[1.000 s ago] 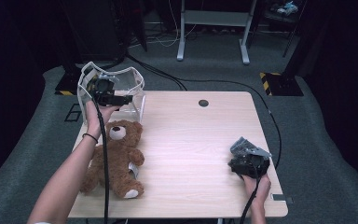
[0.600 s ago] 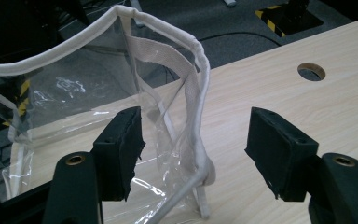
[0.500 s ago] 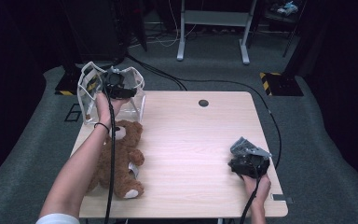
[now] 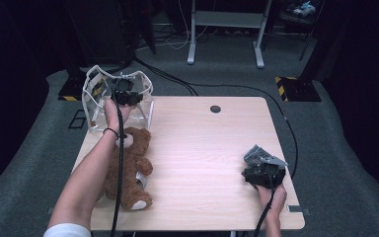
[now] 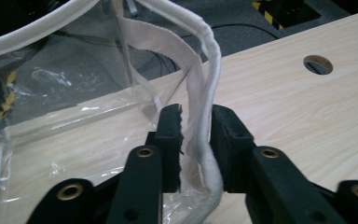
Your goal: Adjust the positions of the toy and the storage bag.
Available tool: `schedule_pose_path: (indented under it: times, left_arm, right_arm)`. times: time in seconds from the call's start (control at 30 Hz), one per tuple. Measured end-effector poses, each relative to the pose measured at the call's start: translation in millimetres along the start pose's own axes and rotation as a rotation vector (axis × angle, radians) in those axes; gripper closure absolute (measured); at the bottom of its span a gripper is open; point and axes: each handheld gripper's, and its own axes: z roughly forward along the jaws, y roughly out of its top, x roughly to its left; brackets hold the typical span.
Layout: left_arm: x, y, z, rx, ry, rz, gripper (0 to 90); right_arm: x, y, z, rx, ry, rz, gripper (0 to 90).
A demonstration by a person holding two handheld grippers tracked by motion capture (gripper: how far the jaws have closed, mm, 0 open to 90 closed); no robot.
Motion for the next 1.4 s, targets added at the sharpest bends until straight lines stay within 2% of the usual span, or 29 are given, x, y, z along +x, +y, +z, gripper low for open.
schedule_pose_path:
  times: [0.17,0.4,0.5,0.53,0.57,0.7,0.8,0.87,0.9,1.27,1.33,1.4]
  left_arm:
    - [-2.8,1.8,1.9,-0.025,-0.020,0.031,80.4]
    - [-1.9,2.5,4.4,-0.051,-0.045,0.049,82.6]
    - [-3.8,2.5,7.4,-0.079,-0.053,0.043,82.9]
    - [-3.9,3.2,7.8,-0.075,-0.055,0.060,83.1]
    - [-5.4,3.3,9.5,-0.090,-0.062,0.050,83.2]
    - [-8.2,4.7,11.9,-0.091,-0.069,0.067,83.4]
    - [-10.3,5.3,13.1,-0.096,-0.081,0.065,83.5]
    - [-12.6,6.6,14.0,-0.088,-0.080,0.087,83.6]
    - [-14.6,7.0,15.1,-0.097,-0.080,0.076,83.6]
    - [-25.3,11.0,18.9,-0.091,-0.097,0.110,83.6]
    - [-26.8,12.1,20.1,-0.098,-0.106,0.093,83.7]
    - [-28.7,13.5,20.6,-0.098,-0.111,0.095,83.6]
  right_arm:
    - [0.0,0.0,-0.1,0.001,-0.001,-0.001,1.5]
    - [0.0,0.1,-0.3,0.005,-0.002,-0.002,1.5]
    - [0.1,0.1,-0.3,0.005,-0.003,-0.002,1.6]
    - [0.1,0.1,-0.3,0.005,-0.003,-0.002,1.6]
    - [0.1,0.1,-0.3,0.005,-0.003,-0.002,1.6]
    - [0.1,0.1,-0.2,0.005,-0.003,-0.002,1.6]
    - [0.2,0.1,-0.3,0.004,-0.003,-0.002,1.6]
    - [0.2,0.1,-0.2,0.005,-0.004,-0.003,1.6]
    - [0.2,0.1,-0.3,0.005,-0.003,-0.002,1.6]
    - [0.2,0.1,-0.3,0.005,-0.004,-0.003,1.7]
    - [0.2,0.1,-0.3,0.005,-0.004,-0.003,1.7]
    - [0.1,0.1,-0.3,0.005,-0.004,-0.003,1.7]
